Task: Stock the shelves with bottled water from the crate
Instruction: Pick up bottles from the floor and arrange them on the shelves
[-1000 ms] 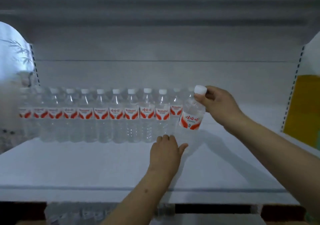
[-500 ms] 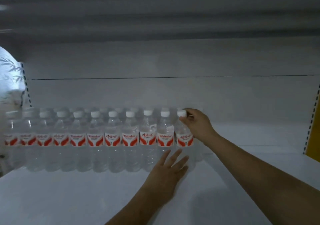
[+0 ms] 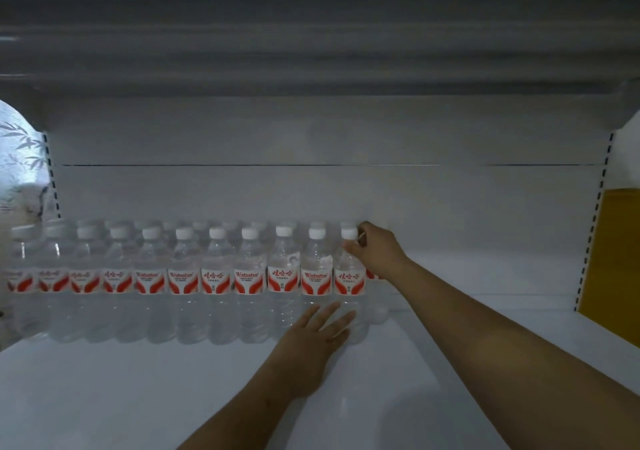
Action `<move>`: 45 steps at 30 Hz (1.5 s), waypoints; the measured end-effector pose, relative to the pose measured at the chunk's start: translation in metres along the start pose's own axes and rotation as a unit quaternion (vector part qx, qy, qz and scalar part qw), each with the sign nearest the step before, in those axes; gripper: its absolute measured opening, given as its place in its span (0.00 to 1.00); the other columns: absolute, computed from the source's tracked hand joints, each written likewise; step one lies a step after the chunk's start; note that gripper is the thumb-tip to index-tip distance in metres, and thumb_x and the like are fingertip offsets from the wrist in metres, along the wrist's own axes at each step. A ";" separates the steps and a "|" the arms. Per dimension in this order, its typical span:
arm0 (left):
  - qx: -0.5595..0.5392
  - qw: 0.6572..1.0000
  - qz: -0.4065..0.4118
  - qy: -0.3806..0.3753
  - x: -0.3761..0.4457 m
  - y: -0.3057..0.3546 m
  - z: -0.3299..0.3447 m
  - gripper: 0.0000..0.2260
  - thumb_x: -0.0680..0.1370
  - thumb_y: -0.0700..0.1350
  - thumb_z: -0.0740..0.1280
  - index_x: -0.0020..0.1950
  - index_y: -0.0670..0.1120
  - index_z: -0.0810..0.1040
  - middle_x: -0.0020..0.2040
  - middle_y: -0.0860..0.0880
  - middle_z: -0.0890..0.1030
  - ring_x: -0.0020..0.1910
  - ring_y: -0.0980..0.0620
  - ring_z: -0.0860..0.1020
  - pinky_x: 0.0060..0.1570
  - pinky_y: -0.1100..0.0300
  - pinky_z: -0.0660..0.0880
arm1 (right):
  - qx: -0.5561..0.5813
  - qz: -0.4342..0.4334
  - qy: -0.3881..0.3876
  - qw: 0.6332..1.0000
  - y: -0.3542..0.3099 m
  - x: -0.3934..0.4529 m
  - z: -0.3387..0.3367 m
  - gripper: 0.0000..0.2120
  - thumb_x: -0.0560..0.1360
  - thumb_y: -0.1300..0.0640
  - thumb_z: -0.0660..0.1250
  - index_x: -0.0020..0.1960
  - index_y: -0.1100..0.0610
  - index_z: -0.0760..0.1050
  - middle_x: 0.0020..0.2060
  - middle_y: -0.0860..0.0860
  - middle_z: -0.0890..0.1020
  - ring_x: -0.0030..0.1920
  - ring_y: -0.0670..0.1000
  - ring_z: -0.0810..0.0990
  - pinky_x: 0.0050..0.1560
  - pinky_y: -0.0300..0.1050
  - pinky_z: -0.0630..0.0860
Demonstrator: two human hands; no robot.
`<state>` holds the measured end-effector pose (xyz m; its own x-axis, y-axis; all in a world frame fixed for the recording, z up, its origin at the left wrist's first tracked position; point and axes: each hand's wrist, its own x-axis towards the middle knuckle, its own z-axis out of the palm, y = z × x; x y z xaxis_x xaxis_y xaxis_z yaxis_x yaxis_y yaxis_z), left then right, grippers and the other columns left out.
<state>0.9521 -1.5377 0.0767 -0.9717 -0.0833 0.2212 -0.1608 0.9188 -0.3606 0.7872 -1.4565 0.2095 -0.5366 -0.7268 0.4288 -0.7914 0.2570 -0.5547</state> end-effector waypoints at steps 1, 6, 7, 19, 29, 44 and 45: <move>-0.005 1.000 -0.009 -0.010 0.000 0.007 -0.005 0.30 0.80 0.43 0.60 0.80 0.51 0.53 0.80 0.51 0.41 0.78 0.46 0.36 0.76 0.45 0.37 | -0.002 0.008 -0.009 1.000 -0.001 -0.003 -0.002 0.21 0.78 0.47 0.66 0.64 0.61 0.71 0.56 0.56 0.79 0.47 0.51 0.76 0.44 0.42 0.71; -0.156 0.985 -0.065 0.032 0.004 0.052 -0.042 0.25 0.82 0.48 0.56 0.79 0.51 0.56 0.79 0.48 0.58 0.77 0.49 0.57 0.76 0.55 0.48 | -0.032 0.014 0.032 0.999 0.008 -0.038 -0.026 0.29 0.79 0.42 0.61 0.72 0.60 0.66 0.66 0.58 0.73 0.63 0.56 0.75 0.59 0.45 0.71; -0.195 0.977 -0.073 0.047 0.006 0.063 -0.050 0.24 0.82 0.49 0.56 0.79 0.52 0.58 0.77 0.48 0.62 0.75 0.48 0.62 0.74 0.55 0.56 | -0.024 0.015 0.039 0.999 0.011 -0.049 -0.034 0.29 0.80 0.42 0.61 0.73 0.60 0.66 0.67 0.58 0.73 0.63 0.56 0.75 0.60 0.45 0.70; -0.411 0.898 0.104 0.117 0.036 0.307 -0.088 0.11 0.81 0.49 0.59 0.62 0.53 0.76 0.53 0.56 0.77 0.48 0.57 0.77 0.49 0.60 0.74 | -0.111 0.119 0.173 0.972 0.116 -0.216 -0.200 0.25 0.81 0.42 0.57 0.68 0.61 0.72 0.61 0.56 0.79 0.60 0.56 0.77 0.53 0.42 0.69; -0.385 0.850 0.222 -0.284 -0.013 0.512 0.069 0.16 0.80 0.45 0.61 0.69 0.46 0.71 0.63 0.44 0.75 0.53 0.48 0.77 0.49 0.58 0.74 | -0.126 0.442 0.240 0.855 0.346 -0.461 -0.189 0.18 0.79 0.50 0.57 0.53 0.63 0.76 0.49 0.61 0.81 0.52 0.60 0.79 0.45 0.46 0.68; -0.395 0.789 0.043 -0.468 -0.025 0.598 0.188 0.18 0.79 0.51 0.62 0.67 0.46 0.72 0.64 0.45 0.76 0.60 0.45 0.76 0.62 0.49 0.74 | 0.000 0.731 -0.047 0.681 0.514 -0.730 0.132 0.31 0.74 0.47 0.70 0.67 0.64 0.66 0.60 0.61 0.74 0.60 0.61 0.76 0.57 0.51 0.74; -0.387 0.794 0.038 -0.466 -0.026 0.598 0.193 0.18 0.79 0.51 0.62 0.68 0.46 0.71 0.64 0.44 0.75 0.61 0.44 0.75 0.62 0.50 0.73 | -0.007 0.736 -0.040 0.676 0.523 -0.732 0.142 0.32 0.73 0.46 0.71 0.68 0.64 0.65 0.61 0.61 0.73 0.60 0.61 0.75 0.59 0.53 0.74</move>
<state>0.8481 -1.0601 -0.3195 -0.7373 0.0653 -0.6724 -0.2925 0.8663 0.4050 0.8082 -0.8803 -0.4958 -0.7280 0.2911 -0.6207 0.5797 0.7447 -0.3307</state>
